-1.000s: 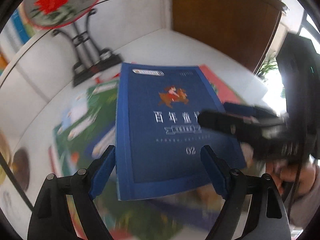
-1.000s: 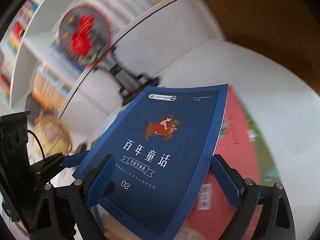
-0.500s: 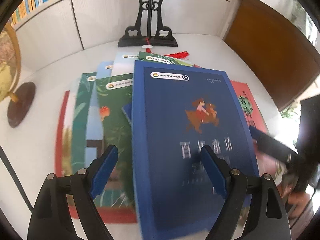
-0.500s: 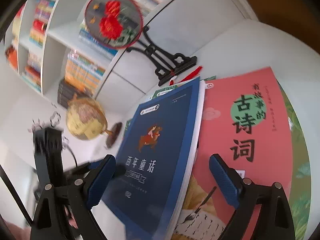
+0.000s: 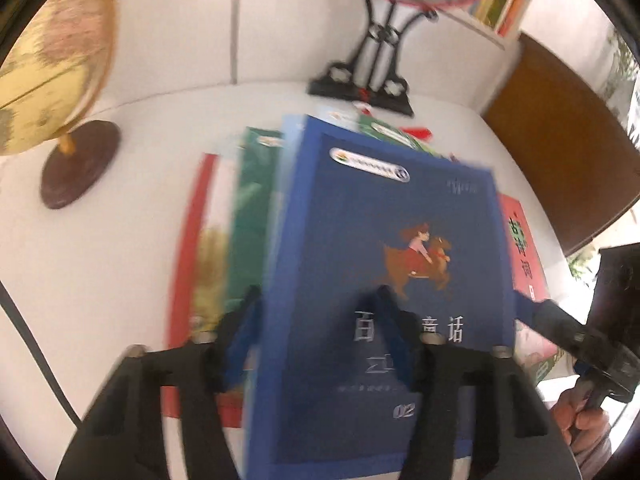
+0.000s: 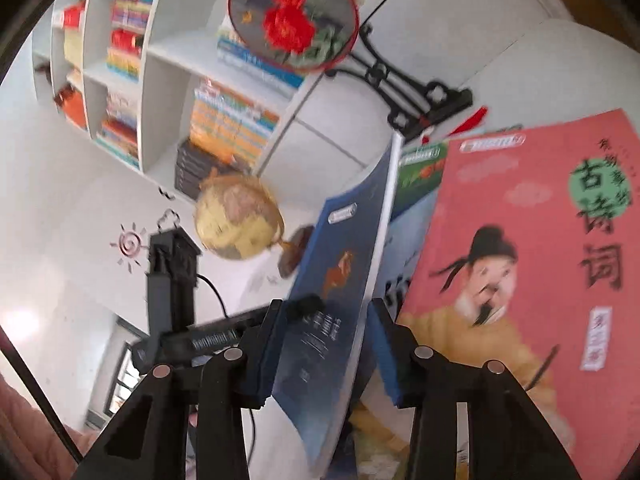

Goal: Organize books

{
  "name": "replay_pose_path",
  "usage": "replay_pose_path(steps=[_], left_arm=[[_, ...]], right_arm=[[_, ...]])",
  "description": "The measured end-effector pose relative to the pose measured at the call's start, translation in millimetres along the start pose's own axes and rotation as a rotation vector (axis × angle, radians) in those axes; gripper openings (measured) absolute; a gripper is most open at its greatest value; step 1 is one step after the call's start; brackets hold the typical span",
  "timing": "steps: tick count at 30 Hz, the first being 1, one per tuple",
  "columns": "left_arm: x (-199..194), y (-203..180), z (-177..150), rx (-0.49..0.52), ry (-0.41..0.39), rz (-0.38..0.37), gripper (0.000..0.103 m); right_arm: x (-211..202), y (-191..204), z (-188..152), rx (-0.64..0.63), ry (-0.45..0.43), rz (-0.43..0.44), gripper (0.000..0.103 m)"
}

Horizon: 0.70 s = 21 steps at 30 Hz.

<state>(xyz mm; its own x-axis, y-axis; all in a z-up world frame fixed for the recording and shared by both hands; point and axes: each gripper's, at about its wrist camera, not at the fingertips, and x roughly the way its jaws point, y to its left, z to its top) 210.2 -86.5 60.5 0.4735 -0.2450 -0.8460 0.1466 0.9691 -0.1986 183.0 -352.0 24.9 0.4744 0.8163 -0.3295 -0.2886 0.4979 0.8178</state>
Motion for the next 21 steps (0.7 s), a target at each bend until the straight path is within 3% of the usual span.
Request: replay_pose_path(steps=[1, 3, 5, 7, 12, 15, 21], left_arm=[[-4, 6, -1, -0.013, -0.007, -0.015, 0.034], [-6, 17, -2, -0.039, 0.006, -0.042, 0.032], [-9, 22, -5, -0.018, 0.011, -0.017, 0.032], [-12, 25, -8, 0.007, 0.009, 0.005, 0.032], [-32, 54, -15, -0.037, -0.017, -0.048, 0.032], [-43, 71, -20, -0.031, -0.028, -0.029, 0.032], [-74, 128, -28, -0.110, -0.062, -0.018, 0.032]], right_arm=[[4, 0, -2, 0.014, -0.003, -0.027, 0.043], [11, -1, -7, 0.049, -0.017, -0.071, 0.043], [15, 4, -8, 0.055, -0.038, -0.080, 0.043], [22, 12, -9, 0.056, -0.045, -0.071, 0.043], [44, 55, -12, -0.048, -0.025, -0.070, 0.043], [68, 73, -20, -0.069, 0.013, -0.070, 0.043], [113, 101, -39, -0.079, 0.059, -0.035, 0.043]])
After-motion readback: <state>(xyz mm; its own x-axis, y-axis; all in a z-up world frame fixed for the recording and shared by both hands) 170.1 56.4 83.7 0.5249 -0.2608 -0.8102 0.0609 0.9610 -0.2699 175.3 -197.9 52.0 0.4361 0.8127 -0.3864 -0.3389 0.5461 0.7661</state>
